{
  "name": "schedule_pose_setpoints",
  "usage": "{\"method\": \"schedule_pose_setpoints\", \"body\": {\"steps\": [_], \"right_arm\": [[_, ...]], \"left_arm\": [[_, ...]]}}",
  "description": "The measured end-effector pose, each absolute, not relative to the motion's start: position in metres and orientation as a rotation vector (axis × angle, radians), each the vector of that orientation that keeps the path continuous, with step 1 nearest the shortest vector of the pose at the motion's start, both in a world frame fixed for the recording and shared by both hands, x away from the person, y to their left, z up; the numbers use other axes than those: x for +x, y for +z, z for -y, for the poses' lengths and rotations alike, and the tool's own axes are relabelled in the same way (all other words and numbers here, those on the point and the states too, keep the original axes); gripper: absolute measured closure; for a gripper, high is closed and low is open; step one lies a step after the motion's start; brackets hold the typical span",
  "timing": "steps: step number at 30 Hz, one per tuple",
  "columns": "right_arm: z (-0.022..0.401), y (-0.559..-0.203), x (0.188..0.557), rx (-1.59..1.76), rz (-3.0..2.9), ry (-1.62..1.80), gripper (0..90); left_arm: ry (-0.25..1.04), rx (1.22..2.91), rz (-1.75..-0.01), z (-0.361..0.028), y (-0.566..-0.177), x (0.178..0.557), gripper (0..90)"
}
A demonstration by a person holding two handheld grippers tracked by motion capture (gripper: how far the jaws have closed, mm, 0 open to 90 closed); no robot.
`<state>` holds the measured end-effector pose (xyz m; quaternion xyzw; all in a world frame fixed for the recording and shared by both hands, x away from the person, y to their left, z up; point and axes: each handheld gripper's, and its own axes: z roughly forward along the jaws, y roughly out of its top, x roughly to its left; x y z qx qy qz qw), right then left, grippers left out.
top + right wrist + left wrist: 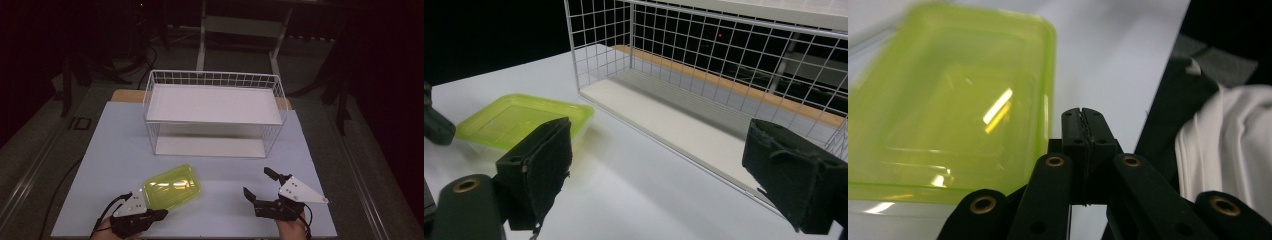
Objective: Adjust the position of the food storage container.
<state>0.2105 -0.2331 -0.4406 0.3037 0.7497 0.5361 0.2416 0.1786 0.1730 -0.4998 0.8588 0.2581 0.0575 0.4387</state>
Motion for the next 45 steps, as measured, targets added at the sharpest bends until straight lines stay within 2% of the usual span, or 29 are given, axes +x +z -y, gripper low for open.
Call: {"method": "schedule_pose_setpoints", "body": {"steps": [4, 25, 33, 38, 39, 45], "right_arm": [[0.234, -0.441, 0.211, 0.829, -2.057, 1.47, 12.6], [0.235, -0.442, 0.212, 0.835, -2.067, 1.48, 12.6], [0.236, -0.441, 0.212, 0.83, -2.068, 1.481, 12.6], [0.236, -0.442, 0.212, 0.83, -2.07, 1.482, 12.7], [0.236, -0.442, 0.212, 0.829, -2.071, 1.484, 12.7], [0.236, -0.442, 0.212, 0.833, -2.075, 1.489, 12.7]], "left_arm": [[0.174, 2.189, -0.658, -0.171, -0.506, 0.181, 90.0], [0.259, 2.177, -0.747, -0.191, -0.513, 0.204, 90.0], [0.233, 2.186, -0.74, -0.19, -0.514, 0.208, 90.0], [0.311, 2.155, -0.707, -0.197, -0.503, 0.203, 90.0], [0.364, 2.125, -0.718, -0.207, -0.498, 0.207, 90.0], [0.486, 2.044, -0.764, -0.24, -0.498, 0.233, 90.0]]}}
